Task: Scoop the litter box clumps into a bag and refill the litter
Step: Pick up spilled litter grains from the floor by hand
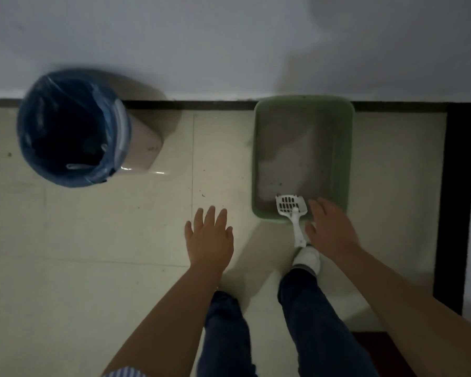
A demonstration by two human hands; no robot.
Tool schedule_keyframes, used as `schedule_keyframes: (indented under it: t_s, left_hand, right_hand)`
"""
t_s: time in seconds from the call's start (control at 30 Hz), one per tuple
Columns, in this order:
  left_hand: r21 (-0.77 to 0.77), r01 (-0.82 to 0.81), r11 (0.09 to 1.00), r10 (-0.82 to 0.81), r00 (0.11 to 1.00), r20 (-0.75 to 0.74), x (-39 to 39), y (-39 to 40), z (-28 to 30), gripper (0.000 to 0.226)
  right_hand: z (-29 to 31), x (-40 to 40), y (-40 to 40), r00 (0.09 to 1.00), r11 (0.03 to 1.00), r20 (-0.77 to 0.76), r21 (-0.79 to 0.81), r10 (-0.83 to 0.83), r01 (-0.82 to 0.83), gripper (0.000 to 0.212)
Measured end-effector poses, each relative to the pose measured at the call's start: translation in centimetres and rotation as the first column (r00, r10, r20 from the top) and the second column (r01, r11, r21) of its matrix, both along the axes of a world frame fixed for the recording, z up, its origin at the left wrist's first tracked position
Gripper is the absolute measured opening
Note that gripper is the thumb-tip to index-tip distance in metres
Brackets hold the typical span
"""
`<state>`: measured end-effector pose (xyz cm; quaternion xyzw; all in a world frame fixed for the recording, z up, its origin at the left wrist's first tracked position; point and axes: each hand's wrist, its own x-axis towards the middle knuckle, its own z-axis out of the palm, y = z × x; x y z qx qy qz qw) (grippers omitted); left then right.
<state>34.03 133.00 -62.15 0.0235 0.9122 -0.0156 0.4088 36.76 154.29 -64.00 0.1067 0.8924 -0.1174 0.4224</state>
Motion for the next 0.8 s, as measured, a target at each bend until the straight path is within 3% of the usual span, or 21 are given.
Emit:
schedule_keyframes:
  t_s: [0.27, 0.37, 0.53, 0.67, 0.73, 0.8]
  left_hand:
    - [-0.006, -0.101, 0.995, 0.101, 0.995, -0.023, 2.5, -7.3, -14.2, 0.051]
    - [-0.015, -0.17, 0.985, 0.169, 0.984, -0.059, 2.1, -10.9, -20.8, 0.053]
    - [0.029, -0.248, 0.968, 0.25, 0.955, -0.159, 1.3, -14.7, -31.8, 0.06]
    - [-0.05, -0.174, 0.984, 0.157, 0.957, -0.242, 0.6, -18.5, -37.6, 0.068]
    - [-0.041, -0.228, 0.973, 0.207, 0.935, -0.287, 0.5, -21.0, -38.9, 0.073]
    - [0.018, -0.313, 0.95, 0.301, 0.895, -0.33, 0.6, -22.5, -39.5, 0.098]
  right_hand:
    - [-13.4, -1.1, -9.5, 0.986, 0.988, -0.165, -0.156, -0.032, 0.006, 0.045]
    - [-19.4, -2.6, -13.9, 0.973, 0.972, -0.227, -0.217, 0.039, -0.09, 0.051]
    - [-29.2, -4.9, -19.0, 0.966, 0.992, -0.257, -0.123, -0.004, -0.029, 0.056]
    - [-35.6, -6.2, -19.6, 0.888, 0.994, -0.448, -0.038, -0.107, 0.101, 0.058]
    - [-37.8, -5.9, -19.7, 0.839, 0.992, -0.53, -0.042, -0.125, 0.121, 0.062]
    - [-39.1, -5.4, -20.1, 0.842, 0.984, -0.512, -0.043, -0.17, 0.172, 0.072]
